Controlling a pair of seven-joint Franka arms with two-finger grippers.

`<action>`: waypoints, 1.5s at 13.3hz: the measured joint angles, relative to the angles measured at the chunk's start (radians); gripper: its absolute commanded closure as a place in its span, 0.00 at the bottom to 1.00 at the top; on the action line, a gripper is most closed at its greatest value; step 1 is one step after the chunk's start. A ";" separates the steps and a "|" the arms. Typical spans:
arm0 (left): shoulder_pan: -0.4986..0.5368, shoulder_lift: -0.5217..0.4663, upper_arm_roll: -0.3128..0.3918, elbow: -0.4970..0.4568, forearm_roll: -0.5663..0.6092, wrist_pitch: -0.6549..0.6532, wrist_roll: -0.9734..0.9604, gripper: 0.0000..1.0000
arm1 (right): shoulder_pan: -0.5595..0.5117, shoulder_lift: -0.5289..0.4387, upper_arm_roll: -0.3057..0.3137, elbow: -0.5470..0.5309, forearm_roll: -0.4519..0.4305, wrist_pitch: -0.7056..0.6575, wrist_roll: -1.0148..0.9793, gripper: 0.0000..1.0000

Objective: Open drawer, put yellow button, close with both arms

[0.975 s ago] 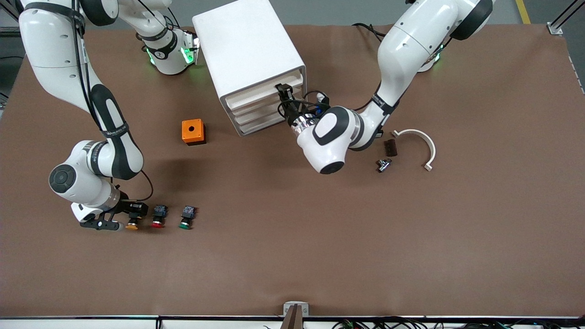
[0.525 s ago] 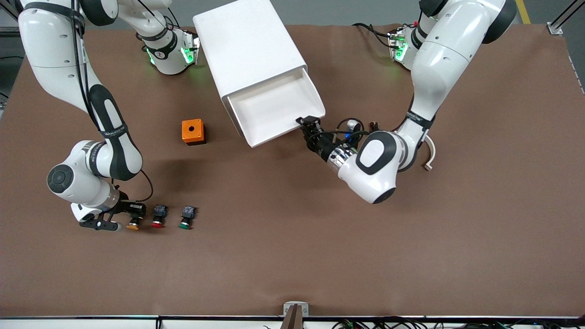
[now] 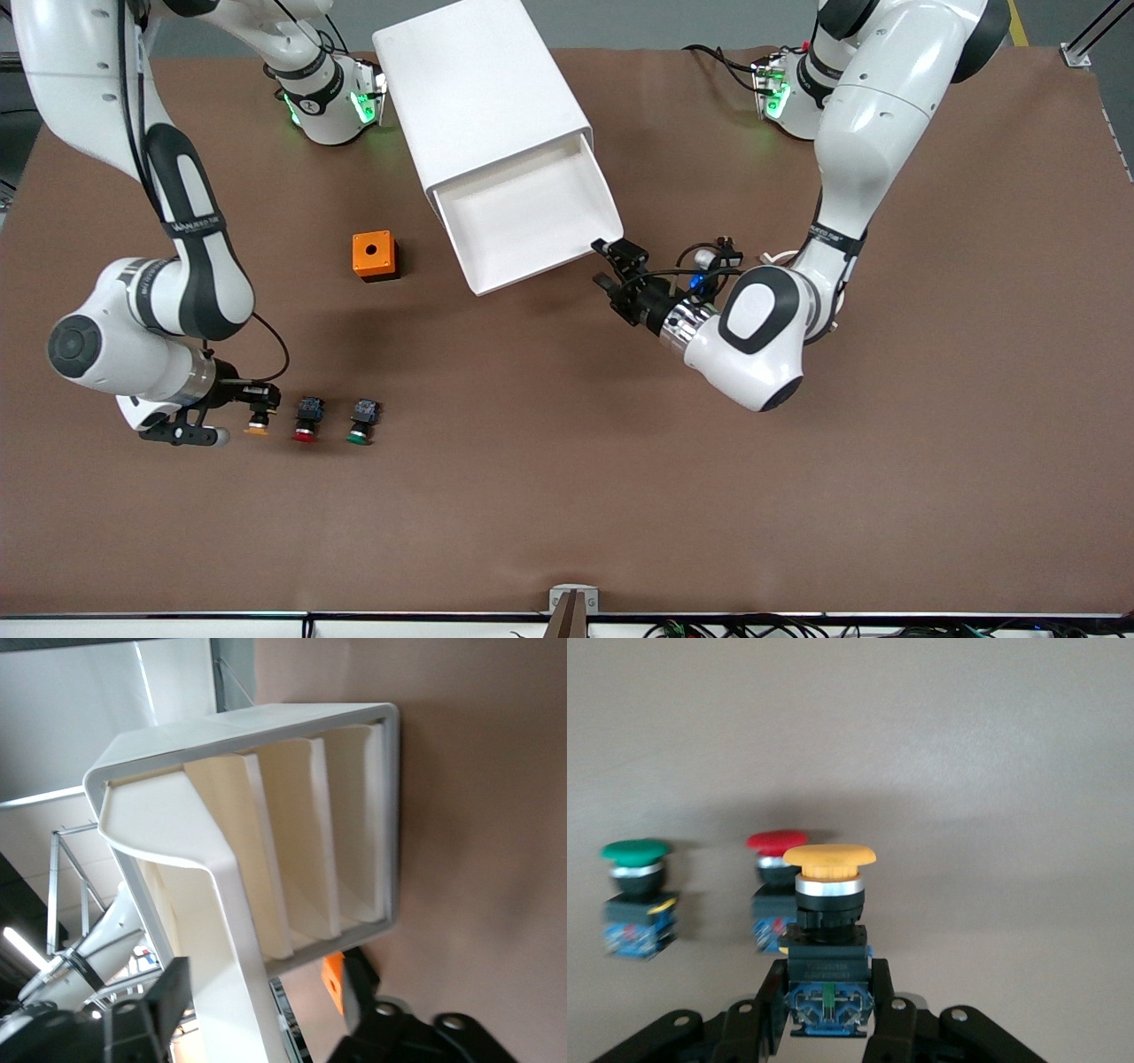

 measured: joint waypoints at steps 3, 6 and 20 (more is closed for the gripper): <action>0.008 -0.002 0.069 0.067 0.024 -0.002 0.015 0.00 | 0.036 -0.058 0.001 0.051 -0.046 -0.173 0.124 0.97; 0.009 -0.009 0.146 0.116 0.039 -0.006 0.125 0.00 | 0.101 -0.109 0.005 0.089 -0.067 -0.307 0.284 0.97; 0.003 -0.180 0.259 0.134 0.452 -0.002 0.690 0.00 | 0.538 -0.321 0.018 0.115 -0.015 -0.391 1.450 0.97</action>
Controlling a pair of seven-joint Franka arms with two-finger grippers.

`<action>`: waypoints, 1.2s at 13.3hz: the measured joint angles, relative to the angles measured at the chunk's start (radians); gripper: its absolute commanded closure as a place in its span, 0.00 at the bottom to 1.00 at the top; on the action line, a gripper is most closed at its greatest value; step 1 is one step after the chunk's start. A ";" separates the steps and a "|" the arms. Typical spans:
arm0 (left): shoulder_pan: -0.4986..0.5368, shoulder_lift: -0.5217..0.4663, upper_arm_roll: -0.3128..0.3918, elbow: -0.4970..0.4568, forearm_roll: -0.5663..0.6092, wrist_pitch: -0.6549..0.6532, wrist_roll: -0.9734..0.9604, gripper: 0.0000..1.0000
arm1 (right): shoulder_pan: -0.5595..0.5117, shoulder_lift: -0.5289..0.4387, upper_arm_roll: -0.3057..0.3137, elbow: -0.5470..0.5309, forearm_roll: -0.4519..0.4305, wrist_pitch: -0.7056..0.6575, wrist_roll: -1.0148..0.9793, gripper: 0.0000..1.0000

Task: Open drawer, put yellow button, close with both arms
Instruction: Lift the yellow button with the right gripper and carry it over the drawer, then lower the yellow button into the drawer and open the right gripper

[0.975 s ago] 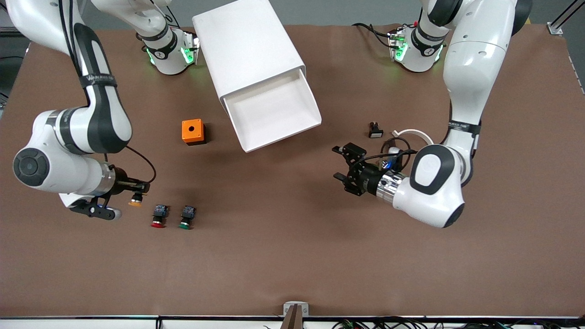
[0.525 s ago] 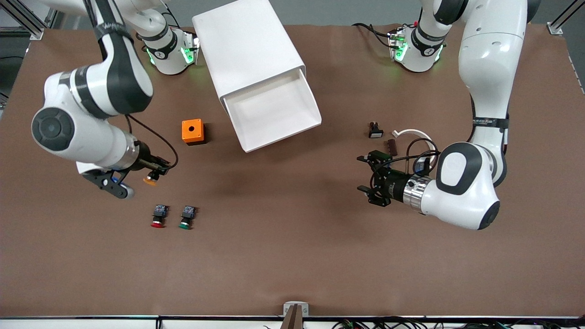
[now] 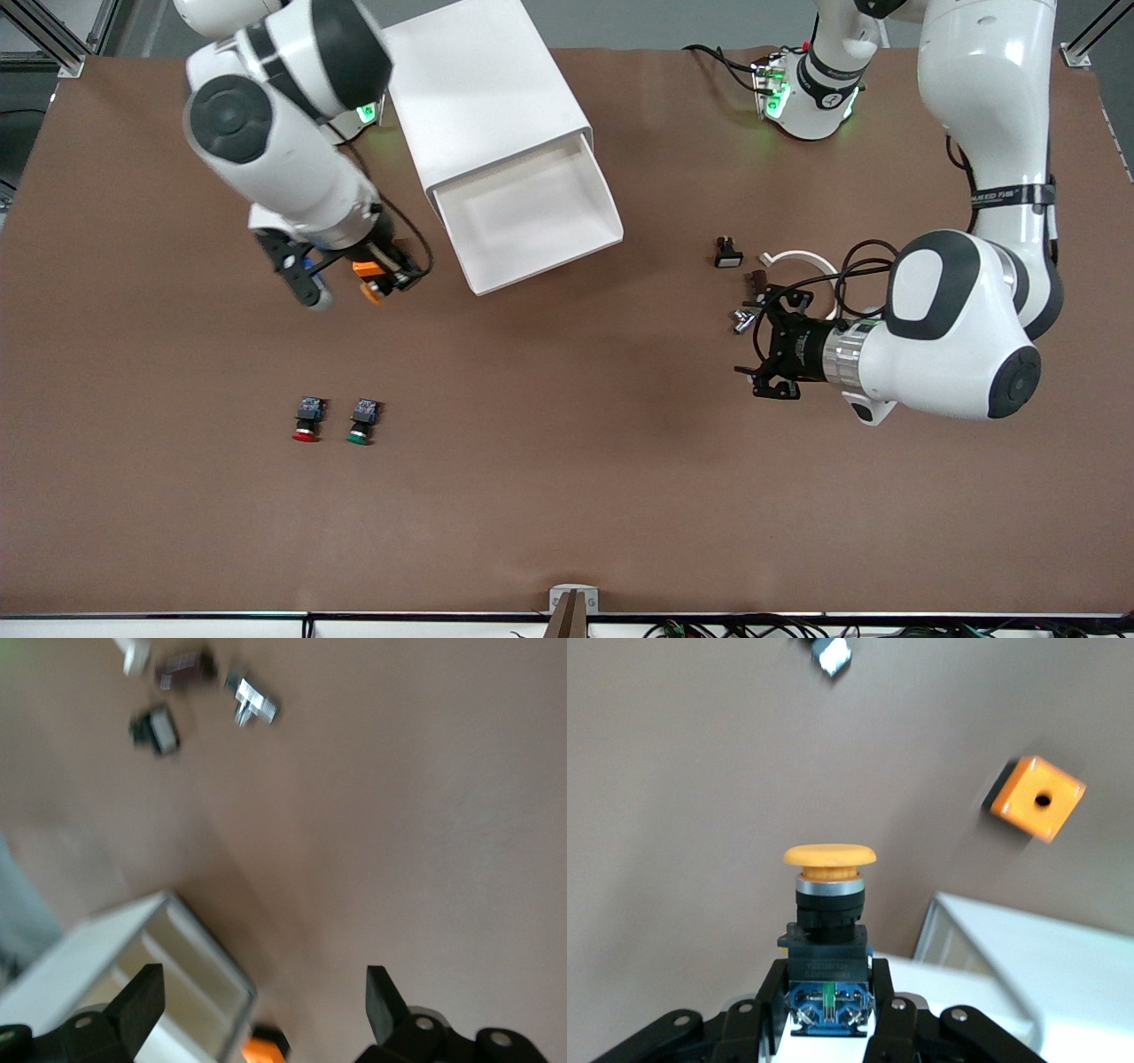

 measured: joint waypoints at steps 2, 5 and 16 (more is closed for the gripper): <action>-0.016 -0.033 -0.019 0.000 0.123 -0.001 0.123 0.00 | 0.067 0.001 0.001 -0.006 0.000 0.016 0.114 0.97; -0.045 -0.054 -0.025 0.000 0.223 -0.001 0.231 0.00 | 0.149 0.004 0.001 -0.028 0.001 0.077 0.244 0.97; -0.083 -0.053 -0.052 -0.011 0.252 0.003 0.397 0.00 | 0.269 0.110 -0.002 -0.111 0.000 0.281 0.435 0.70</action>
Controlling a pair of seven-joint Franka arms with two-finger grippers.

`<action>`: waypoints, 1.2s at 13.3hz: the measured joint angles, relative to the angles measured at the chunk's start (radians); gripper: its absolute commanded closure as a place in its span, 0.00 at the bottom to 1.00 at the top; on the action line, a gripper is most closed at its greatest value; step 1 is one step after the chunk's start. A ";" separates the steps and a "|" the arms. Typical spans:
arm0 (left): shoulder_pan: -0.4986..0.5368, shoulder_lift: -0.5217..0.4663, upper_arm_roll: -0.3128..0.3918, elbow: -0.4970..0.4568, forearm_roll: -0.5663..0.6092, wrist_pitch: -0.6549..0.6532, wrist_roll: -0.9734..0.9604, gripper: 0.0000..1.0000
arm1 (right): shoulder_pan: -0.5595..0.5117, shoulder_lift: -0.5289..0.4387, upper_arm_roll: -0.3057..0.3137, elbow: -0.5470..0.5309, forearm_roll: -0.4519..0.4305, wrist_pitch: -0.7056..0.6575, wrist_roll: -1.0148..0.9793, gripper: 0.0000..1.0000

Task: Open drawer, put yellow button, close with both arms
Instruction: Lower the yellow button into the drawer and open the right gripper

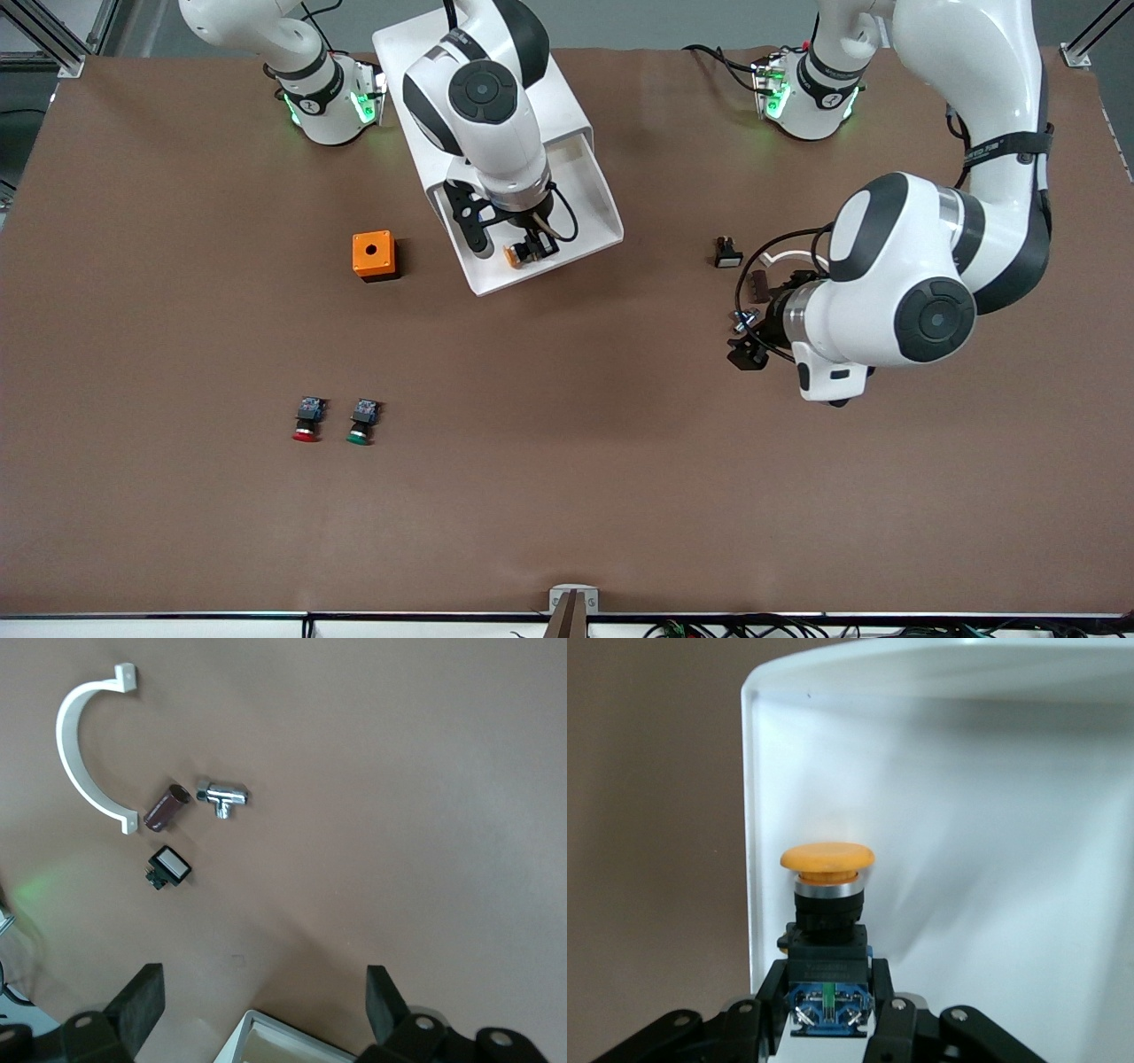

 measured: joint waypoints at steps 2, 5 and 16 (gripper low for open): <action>-0.003 0.001 -0.010 -0.004 0.000 0.007 0.007 0.00 | 0.001 0.000 0.000 0.003 0.000 0.000 0.022 0.13; -0.003 0.001 -0.039 -0.004 0.000 0.009 0.011 0.00 | 0.001 -0.001 -0.005 0.011 0.000 0.000 0.043 0.00; -0.127 0.081 -0.128 -0.019 0.040 0.265 0.183 0.00 | -0.231 -0.034 -0.042 0.163 -0.001 -0.284 -0.515 0.00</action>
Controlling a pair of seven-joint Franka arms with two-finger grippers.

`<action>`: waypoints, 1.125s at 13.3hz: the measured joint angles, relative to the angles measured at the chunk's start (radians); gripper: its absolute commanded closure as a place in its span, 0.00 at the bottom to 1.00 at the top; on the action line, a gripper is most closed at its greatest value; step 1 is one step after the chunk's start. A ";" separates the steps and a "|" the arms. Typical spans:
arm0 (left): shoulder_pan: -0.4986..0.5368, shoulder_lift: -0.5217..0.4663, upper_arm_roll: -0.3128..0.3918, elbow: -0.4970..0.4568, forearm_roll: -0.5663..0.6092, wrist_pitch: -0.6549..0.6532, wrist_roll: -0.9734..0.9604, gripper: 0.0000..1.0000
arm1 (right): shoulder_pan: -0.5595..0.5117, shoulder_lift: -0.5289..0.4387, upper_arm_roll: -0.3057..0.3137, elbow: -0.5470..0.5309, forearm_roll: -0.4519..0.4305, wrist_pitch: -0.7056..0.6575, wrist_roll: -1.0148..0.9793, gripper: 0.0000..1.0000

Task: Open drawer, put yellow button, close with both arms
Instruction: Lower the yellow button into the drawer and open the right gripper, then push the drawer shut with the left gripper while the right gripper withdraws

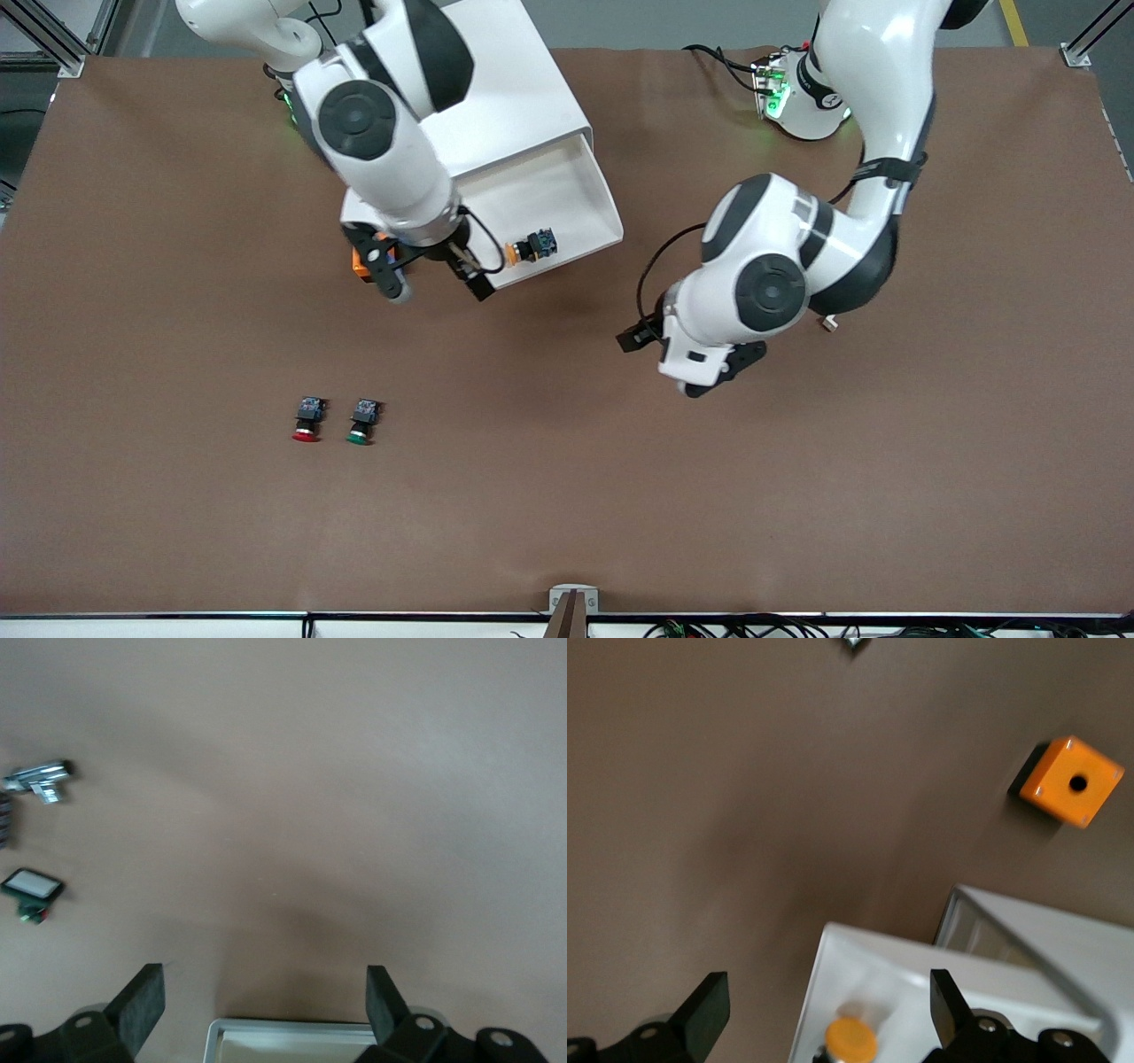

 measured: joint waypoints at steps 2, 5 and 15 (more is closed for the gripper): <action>-0.040 0.013 0.000 -0.003 0.020 0.060 0.000 0.00 | -0.092 -0.008 -0.003 0.033 0.001 -0.097 -0.178 0.00; -0.045 0.045 0.001 -0.006 0.059 0.142 0.006 0.00 | -0.201 -0.034 -0.005 0.062 0.000 -0.179 -0.384 0.00; -0.187 0.067 -0.002 -0.015 0.072 0.161 -0.187 0.00 | -0.490 -0.169 -0.008 0.033 -0.042 -0.213 -1.014 0.00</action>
